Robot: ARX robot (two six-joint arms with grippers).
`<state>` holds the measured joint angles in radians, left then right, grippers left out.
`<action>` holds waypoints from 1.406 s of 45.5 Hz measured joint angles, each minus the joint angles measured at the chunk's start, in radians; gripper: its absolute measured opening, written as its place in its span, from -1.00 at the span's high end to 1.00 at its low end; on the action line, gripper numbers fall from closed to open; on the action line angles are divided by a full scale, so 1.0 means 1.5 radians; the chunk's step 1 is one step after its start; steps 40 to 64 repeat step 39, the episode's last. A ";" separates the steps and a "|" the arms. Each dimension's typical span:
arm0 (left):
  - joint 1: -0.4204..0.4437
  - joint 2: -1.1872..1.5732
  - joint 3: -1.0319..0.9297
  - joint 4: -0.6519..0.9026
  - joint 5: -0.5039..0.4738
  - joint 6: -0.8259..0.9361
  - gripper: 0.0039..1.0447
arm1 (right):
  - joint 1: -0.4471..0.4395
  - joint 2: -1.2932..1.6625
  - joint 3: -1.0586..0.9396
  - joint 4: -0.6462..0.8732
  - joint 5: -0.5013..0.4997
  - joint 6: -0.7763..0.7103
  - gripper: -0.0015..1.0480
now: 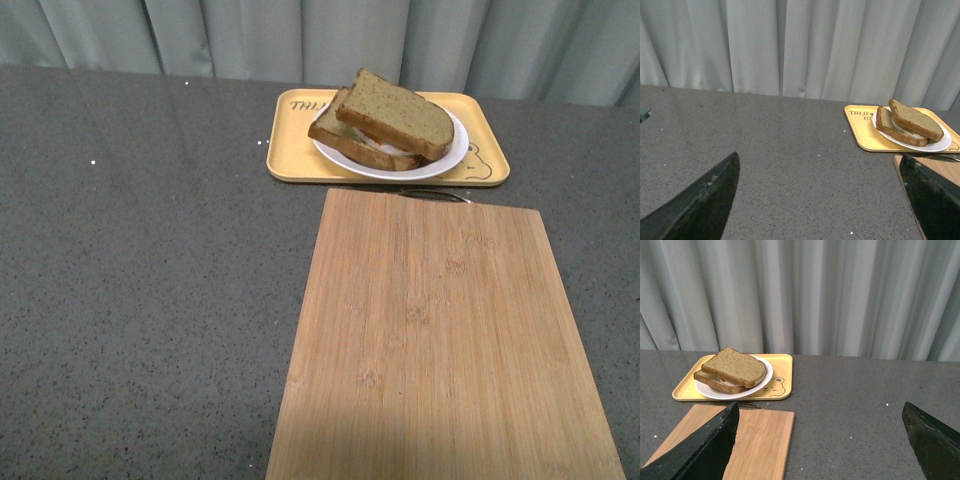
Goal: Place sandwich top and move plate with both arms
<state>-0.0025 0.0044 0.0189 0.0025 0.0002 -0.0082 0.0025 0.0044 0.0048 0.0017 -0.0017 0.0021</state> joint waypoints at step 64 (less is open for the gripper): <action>0.000 0.000 0.000 0.000 0.000 0.001 -0.88 | 0.000 0.000 0.000 0.000 0.000 0.000 -0.82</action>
